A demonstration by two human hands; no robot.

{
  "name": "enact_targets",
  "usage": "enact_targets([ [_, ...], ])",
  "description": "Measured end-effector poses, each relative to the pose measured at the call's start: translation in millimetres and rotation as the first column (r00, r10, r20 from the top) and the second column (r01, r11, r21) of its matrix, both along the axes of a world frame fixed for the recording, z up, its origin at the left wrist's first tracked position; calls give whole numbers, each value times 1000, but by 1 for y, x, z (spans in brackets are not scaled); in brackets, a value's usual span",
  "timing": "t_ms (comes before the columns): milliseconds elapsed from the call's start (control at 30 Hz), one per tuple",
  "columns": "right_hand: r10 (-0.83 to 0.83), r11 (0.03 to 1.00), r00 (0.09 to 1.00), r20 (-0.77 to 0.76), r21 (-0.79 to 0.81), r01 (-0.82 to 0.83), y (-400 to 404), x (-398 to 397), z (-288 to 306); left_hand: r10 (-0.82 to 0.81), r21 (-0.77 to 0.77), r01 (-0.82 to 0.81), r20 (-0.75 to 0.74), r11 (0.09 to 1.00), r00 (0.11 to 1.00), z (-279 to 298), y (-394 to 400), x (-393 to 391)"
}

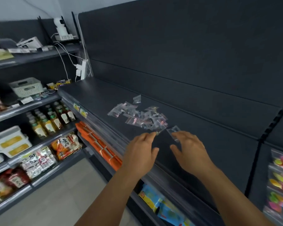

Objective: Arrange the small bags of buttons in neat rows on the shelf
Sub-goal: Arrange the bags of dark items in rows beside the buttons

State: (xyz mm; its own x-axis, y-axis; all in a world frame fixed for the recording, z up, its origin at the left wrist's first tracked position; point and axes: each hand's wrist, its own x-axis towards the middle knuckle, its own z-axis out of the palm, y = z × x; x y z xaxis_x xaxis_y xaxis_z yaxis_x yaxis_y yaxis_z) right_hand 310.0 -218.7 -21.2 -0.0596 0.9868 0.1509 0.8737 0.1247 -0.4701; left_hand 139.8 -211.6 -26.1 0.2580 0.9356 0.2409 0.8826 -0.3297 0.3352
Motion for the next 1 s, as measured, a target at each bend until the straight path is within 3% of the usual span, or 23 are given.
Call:
enact_targets([
  [267,-81,979,989,120,-177,102,62,2,-25,-150,-56,142,-167,988,975,-24,82,2],
  [400,-118,984,986,115,-121,132,69,4,-34,-205,-62,196,-220,979,954,-33,102,7],
  [500,-155,986,988,24,-61,156,65,13,-34,-261,-46,257,-178,965,949,-37,106,9],
  [600,-189,978,981,42,-78,191,56,23,-30,-359,-16,359,-104,933,928,-37,105,10],
  [733,-408,910,913,15,-76,408,51,21,-28,-370,-27,373,70,927,926,-32,108,13],
  [867,-454,882,882,126,-74,465,56,-1,-34,-261,-98,258,-21,961,965,-30,117,16],
  [1000,-391,910,917,75,-114,398,54,-8,-30,-289,-146,284,-17,948,957,-31,121,18],
])
